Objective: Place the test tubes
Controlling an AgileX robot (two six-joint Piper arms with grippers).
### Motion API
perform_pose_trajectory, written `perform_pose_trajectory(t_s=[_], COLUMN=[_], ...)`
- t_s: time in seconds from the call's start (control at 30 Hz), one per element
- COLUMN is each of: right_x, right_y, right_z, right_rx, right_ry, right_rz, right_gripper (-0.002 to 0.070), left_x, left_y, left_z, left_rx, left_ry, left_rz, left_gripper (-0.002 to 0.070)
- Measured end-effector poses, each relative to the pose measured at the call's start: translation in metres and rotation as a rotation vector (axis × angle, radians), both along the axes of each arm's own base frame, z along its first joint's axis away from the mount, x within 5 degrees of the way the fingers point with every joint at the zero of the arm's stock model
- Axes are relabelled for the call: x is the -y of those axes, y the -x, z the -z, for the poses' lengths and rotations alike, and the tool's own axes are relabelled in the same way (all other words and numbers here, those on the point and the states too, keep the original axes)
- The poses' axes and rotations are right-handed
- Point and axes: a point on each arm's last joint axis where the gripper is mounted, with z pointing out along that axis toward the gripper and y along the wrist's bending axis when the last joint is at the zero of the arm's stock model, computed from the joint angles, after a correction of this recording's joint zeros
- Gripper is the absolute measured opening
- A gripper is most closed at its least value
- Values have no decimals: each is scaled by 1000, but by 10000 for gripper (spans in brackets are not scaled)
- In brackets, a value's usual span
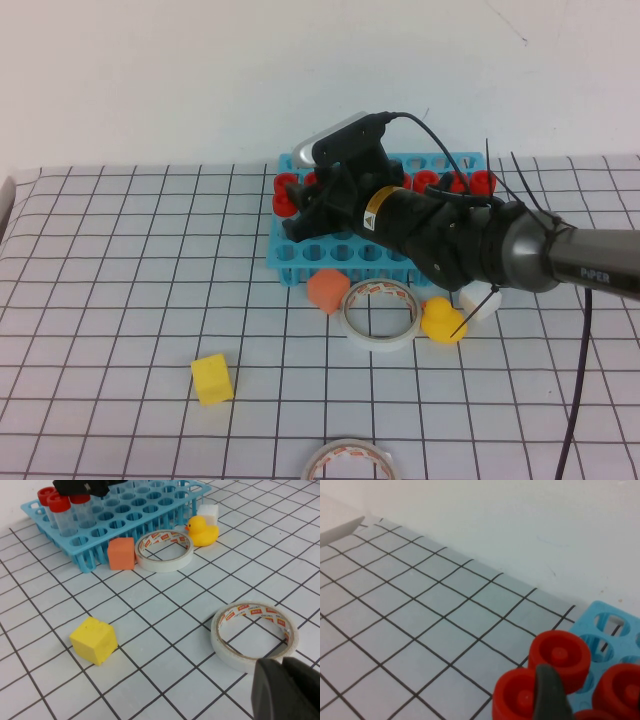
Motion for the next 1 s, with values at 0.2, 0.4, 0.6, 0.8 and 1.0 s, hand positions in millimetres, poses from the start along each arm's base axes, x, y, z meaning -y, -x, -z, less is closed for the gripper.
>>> perform_pose_trajectory(t_s=[0.2, 0.4, 0.6, 0.8, 1.0], right_x=[2, 13, 33, 72, 119], right_y=[2, 29, 95, 158, 216], right_z=[-11, -69, -104, -122, -145], right_rx=[-19, -24, 39, 98, 132], right_ry=[6, -38, -61, -14, -21], right_rz=[7, 16, -28, -44, -46], right_gripper=[301, 48, 5, 0, -1], left_x=[0, 0, 0, 0, 0], left_y=[0, 0, 0, 0, 0], left_z=[0, 0, 0, 0, 0], left_rx=[0, 0, 0, -1, -1], left_ry=[0, 0, 0, 0, 0], left_rz=[0, 0, 0, 1, 1], left_gripper=[-1, -1, -1, -1, -1])
